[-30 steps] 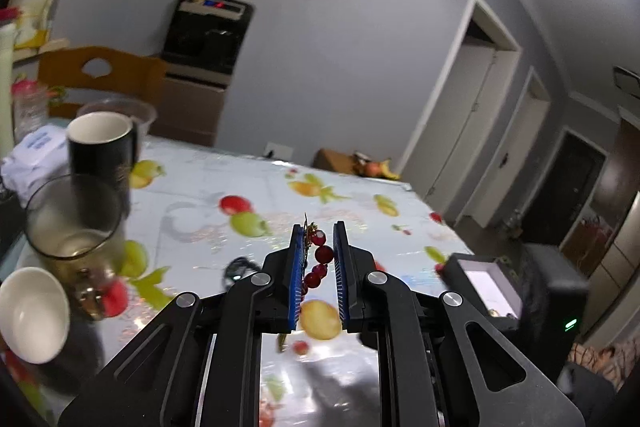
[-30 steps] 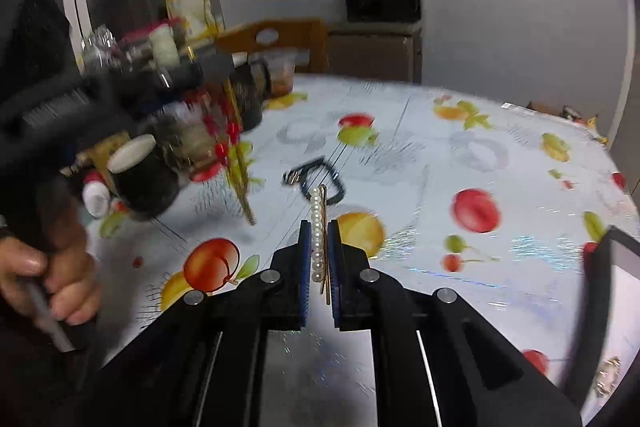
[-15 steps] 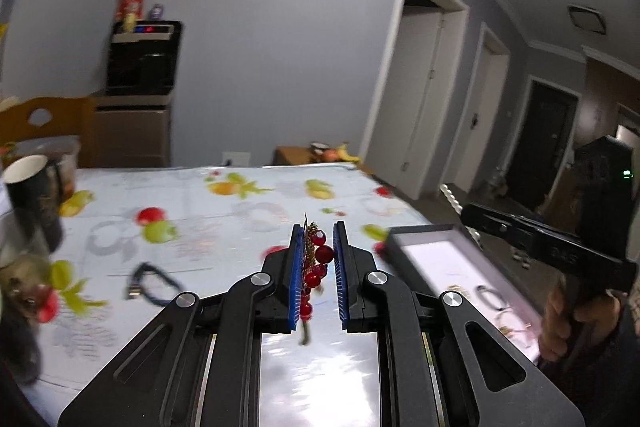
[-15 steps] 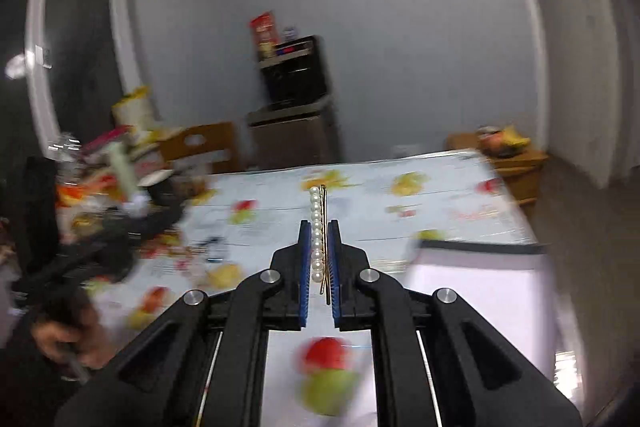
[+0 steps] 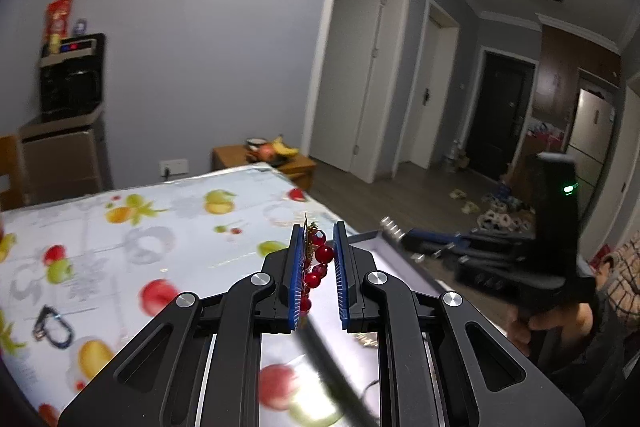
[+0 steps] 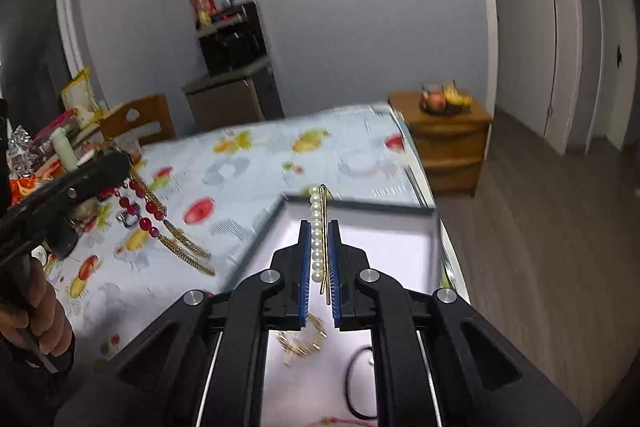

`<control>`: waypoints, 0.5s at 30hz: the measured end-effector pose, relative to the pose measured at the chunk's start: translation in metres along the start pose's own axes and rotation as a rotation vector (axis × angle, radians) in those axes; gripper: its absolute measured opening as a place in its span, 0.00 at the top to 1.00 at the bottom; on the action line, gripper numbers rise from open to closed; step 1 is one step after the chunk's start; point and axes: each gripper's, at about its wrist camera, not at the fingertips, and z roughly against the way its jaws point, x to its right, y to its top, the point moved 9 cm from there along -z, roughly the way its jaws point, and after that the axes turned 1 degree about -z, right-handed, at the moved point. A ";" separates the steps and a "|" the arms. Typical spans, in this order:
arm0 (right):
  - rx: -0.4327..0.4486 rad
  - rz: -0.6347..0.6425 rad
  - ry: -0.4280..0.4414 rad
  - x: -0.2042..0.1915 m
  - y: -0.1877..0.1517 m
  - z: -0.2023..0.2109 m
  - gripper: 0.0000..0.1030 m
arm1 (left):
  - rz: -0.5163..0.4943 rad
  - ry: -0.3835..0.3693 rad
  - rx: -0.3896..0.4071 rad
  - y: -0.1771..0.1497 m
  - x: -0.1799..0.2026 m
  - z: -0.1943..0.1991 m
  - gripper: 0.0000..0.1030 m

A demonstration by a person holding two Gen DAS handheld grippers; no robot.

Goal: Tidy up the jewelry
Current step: 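Release the red bead clip into the box with the left tool while the right carries the pin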

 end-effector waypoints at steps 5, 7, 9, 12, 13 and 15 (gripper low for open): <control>-0.107 0.039 0.009 0.005 -0.024 -0.007 0.92 | -0.077 -0.054 -0.076 -0.018 0.034 -0.026 0.85; -0.150 0.067 0.002 0.004 -0.035 -0.011 0.92 | -0.114 -0.078 -0.119 -0.031 0.046 -0.034 0.85; -0.186 0.090 -0.022 0.005 -0.044 -0.016 0.92 | -0.123 -0.086 -0.179 -0.042 0.050 -0.043 0.85; -0.212 0.101 -0.045 0.006 -0.052 -0.019 0.92 | -0.144 -0.087 -0.265 -0.060 0.055 -0.056 0.85; -0.215 0.100 -0.047 0.007 -0.053 -0.020 0.92 | -0.148 -0.089 -0.285 -0.064 0.056 -0.058 0.85; -0.220 0.093 -0.048 0.009 -0.055 -0.019 0.92 | -0.160 -0.093 -0.320 -0.072 0.059 -0.063 0.85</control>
